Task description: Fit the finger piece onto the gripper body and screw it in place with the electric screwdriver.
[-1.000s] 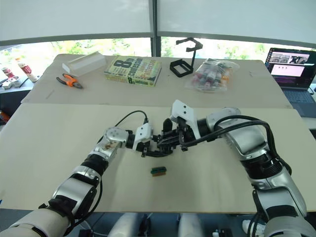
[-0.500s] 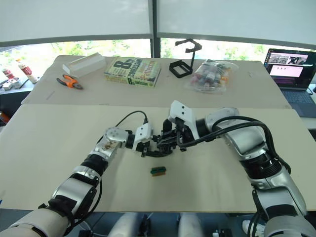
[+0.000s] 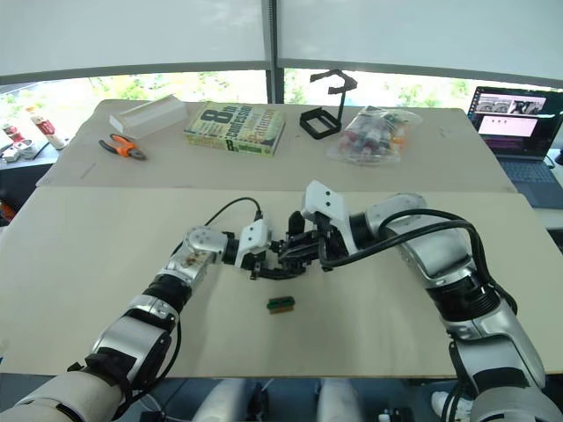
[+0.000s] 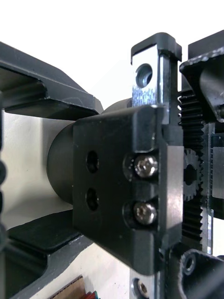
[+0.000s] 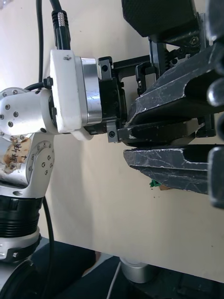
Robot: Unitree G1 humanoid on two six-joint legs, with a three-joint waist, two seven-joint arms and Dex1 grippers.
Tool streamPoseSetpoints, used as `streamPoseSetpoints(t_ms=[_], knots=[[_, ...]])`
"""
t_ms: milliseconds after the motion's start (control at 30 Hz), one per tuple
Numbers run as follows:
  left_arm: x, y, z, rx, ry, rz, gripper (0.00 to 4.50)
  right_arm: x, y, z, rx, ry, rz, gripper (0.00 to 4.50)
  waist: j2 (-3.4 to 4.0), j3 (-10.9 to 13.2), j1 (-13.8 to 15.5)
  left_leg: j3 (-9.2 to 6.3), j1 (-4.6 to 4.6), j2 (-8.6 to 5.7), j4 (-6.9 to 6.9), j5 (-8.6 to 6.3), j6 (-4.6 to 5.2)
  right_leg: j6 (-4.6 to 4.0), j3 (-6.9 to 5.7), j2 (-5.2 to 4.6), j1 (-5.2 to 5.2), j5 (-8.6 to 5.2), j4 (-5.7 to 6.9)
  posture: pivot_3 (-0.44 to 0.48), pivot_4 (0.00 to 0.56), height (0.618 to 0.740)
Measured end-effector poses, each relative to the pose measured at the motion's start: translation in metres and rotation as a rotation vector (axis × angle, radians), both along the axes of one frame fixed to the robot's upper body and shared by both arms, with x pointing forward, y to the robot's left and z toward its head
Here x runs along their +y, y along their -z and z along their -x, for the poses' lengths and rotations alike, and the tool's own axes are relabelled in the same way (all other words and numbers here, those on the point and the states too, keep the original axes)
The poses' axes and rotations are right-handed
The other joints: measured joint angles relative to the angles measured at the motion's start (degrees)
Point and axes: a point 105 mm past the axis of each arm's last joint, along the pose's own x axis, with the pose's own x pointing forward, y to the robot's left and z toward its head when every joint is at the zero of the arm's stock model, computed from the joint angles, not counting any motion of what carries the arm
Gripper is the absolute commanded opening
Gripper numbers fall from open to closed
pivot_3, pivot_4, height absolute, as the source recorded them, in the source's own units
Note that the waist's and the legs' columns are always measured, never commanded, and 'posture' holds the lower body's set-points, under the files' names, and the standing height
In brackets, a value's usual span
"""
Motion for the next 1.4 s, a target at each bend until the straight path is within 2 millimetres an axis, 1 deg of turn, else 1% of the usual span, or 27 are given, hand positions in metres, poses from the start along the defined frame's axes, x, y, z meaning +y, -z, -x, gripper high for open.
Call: streamPoseSetpoints(t_ms=[33,67,167,200,233,300,400,500,567,633,700,867,967,1033,1100,1133,1200,1233,1267,1333,1400], knots=[[0.000,0.000,0.000,0.000,0.000,0.000,2.27,0.000,0.000,0.000,0.002,0.002,-0.005,0.81,0.00,0.0,0.0,0.00,-0.01,0.00,0.00,0.00,0.00,0.00,0.00,0.00,-0.02,0.00,0.00,0.000,0.150,0.740],[0.000,0.000,0.000,0.000,0.001,0.000,2.27,0.000,-0.001,0.000,-0.002,0.009,-0.009,1.42,0.00,0.0,0.0,0.00,-0.03,0.00,0.00,0.00,-0.01,0.00,0.00,0.00,-0.04,0.00,0.00,0.000,0.150,0.740],[-0.002,-0.002,0.000,-0.004,0.004,0.003,2.27,0.005,0.003,-0.001,0.001,0.023,-0.034,2.38,0.04,0.0,0.2,-0.01,-0.28,-0.05,0.01,0.01,-0.01,0.00,0.00,0.00,-0.22,0.00,0.00,0.000,0.150,0.740],[-0.002,-0.002,0.000,-0.004,0.006,0.005,2.27,0.006,0.001,0.000,-0.009,0.019,-0.040,2.80,0.06,0.0,0.4,-0.02,-0.43,-0.07,0.02,0.03,-0.05,0.00,0.00,-0.01,-0.33,0.00,-0.01,0.000,0.150,0.740],[-0.003,-0.003,0.000,-0.006,0.011,0.008,2.27,0.007,-0.003,0.001,-0.026,0.016,-0.049,3.07,0.06,0.0,0.5,-0.02,-0.60,-0.09,0.04,0.18,-0.31,0.00,-0.02,-0.01,-0.45,0.00,-0.01,0.000,0.150,0.740],[-0.005,-0.004,0.002,-0.010,0.023,0.011,2.27,0.004,-0.014,0.004,-0.062,0.010,-0.067,3.08,0.07,0.0,0.7,-0.02,-0.86,-0.15,0.06,0.22,-0.36,0.04,-0.05,-0.01,-0.57,0.03,0.02,0.000,0.150,0.740],[-0.008,-0.005,0.003,-0.015,0.040,0.010,2.27,-0.008,-0.032,0.010,-0.119,0.011,-0.077,3.08,0.06,0.0,0.8,0.04,-0.98,-0.22,0.10,0.15,-0.22,0.09,-0.05,-0.01,-0.62,0.03,-0.11,0.000,0.150,0.740],[-0.008,-0.005,0.004,-0.016,0.043,0.009,2.27,-0.014,-0.035,0.018,-0.119,0.010,-0.084,3.08,0.06,0.0,0.8,0.04,-0.99,-0.21,0.09,0.11,-0.14,0.15,-0.05,-0.02,-0.60,-0.01,-0.17,0.000,0.150,0.740],[-0.006,-0.005,0.004,-0.017,0.038,0.009,2.27,-0.016,-0.032,0.023,-0.105,0.009,-0.083,3.08,0.06,0.0,0.7,0.05,-0.97,-0.18,0.08,0.11,-0.14,0.16,-0.05,-0.02,-0.60,-0.01,-0.14,0.000,0.150,0.740],[-0.006,-0.004,0.003,-0.017,0.033,0.011,2.27,-0.019,-0.029,0.026,-0.088,0.018,-0.088,3.08,0.06,0.1,0.7,0.05,-0.95,-0.15,0.07,0.11,-0.14,0.15,-0.06,-0.02,-0.61,-0.01,-0.10,0.000,0.150,0.740],[-0.005,-0.004,0.003,-0.016,0.029,0.012,2.27,-0.020,-0.033,0.027,-0.087,0.027,-0.111,3.08,0.05,0.1,0.7,0.04,-0.94,-0.13,0.07,0.10,-0.13,0.15,-0.06,-0.03,-0.62,-0.01,-0.09,0.000,0.150,0.740],[-0.006,-0.004,0.003,-0.019,0.023,0.013,2.27,-0.024,-0.059,0.034,-0.112,0.028,-0.193,3.08,0.05,0.1,0.8,0.03,-0.92,-0.11,0.06,0.10,-0.13,0.14,-0.06,-0.03,-0.62,-0.01,-0.08,0.000,0.150,0.740],[-0.007,-0.004,0.003,-0.014,0.019,0.011,2.27,-0.028,-0.066,0.038,-0.127,0.028,-0.191,3.08,0.05,0.1,0.9,0.03,-0.93,-0.13,0.08,0.04,-0.02,0.14,-0.06,-0.05,-0.59,-0.01,-0.09,0.000,0.150,0.740],[-0.006,-0.003,0.003,-0.006,0.013,0.008,3.32,-0.033,-0.070,0.039,-0.137,0.049,-0.182,3.08,0.05,0.1,0.9,0.03,-0.92,-0.13,0.10,-0.03,0.08,0.14,-0.05,-0.06,-0.58,0.00,-0.08,0.000,0.150,0.740],[-0.004,-0.002,0.003,-0.009,0.008,-0.006,4.05,-0.040,-0.072,0.039,-0.136,0.076,-0.166,3.08,0.05,0.1,0.8,0.03,-0.89,-0.11,0.09,-0.03,0.09,0.14,-0.05,-0.06,-0.58,0.00,-0.10,0.000,0.150,0.740],[-0.001,-0.002,0.003,-0.011,0.005,-0.013,4.49,-0.044,-0.073,0.040,-0.134,0.093,-0.153,3.33,0.05,0.1,0.7,0.03,-0.88,-0.10,0.06,-0.03,0.09,0.14,-0.05,-0.05,-0.59,0.00,-0.10,0.000,0.150,0.740],[0.008,-0.002,0.003,-0.013,-0.007,-0.025,4.50,-0.054,-0.071,0.041,-0.117,0.134,-0.117,3.87,0.05,0.1,0.2,0.03,-0.81,-0.05,-0.03,-0.03,0.08,0.13,-0.05,-0.04,-0.62,-0.01,-0.09,0.000,0.150,0.740],[0.012,-0.003,0.004,-0.011,-0.013,-0.031,4.50,-0.057,-0.071,0.041,-0.106,0.146,-0.106,4.25,0.05,0.1,0.0,0.05,-0.79,-0.02,-0.05,-0.03,0.08,0.12,-0.04,-0.04,-0.67,-0.01,-0.09,0.000,0.150,0.740],[0.018,-0.003,0.004,-0.010,-0.021,-0.039,4.50,-0.063,-0.070,0.043,-0.085,0.169,-0.083,4.47,0.06,0.1,-0.2,0.06,-0.79,0.01,-0.09,-0.02,0.06,0.10,-0.03,-0.04,-0.75,-0.02,-0.07,0.000,0.150,0.740],[0.033,-0.004,0.006,-0.006,-0.040,-0.054,4.50,-0.074,-0.068,0.044,-0.053,0.217,-0.033,4.47,0.06,0.1,-0.5,0.06,-0.77,0.05,-0.17,0.03,-0.02,0.03,-0.03,-0.01,-0.83,-0.01,-0.04,0.000,0.150,0.740],[0.054,-0.006,0.010,0.005,-0.059,-0.076,4.50,-0.085,-0.069,0.045,-0.026,0.273,0.014,4.47,0.07,0.1,-0.7,0.06,-0.79,0.08,-0.26,0.09,-0.12,-0.07,-0.02,-0.01,-0.95,0.04,-0.02,0.000,0.150,0.740]])
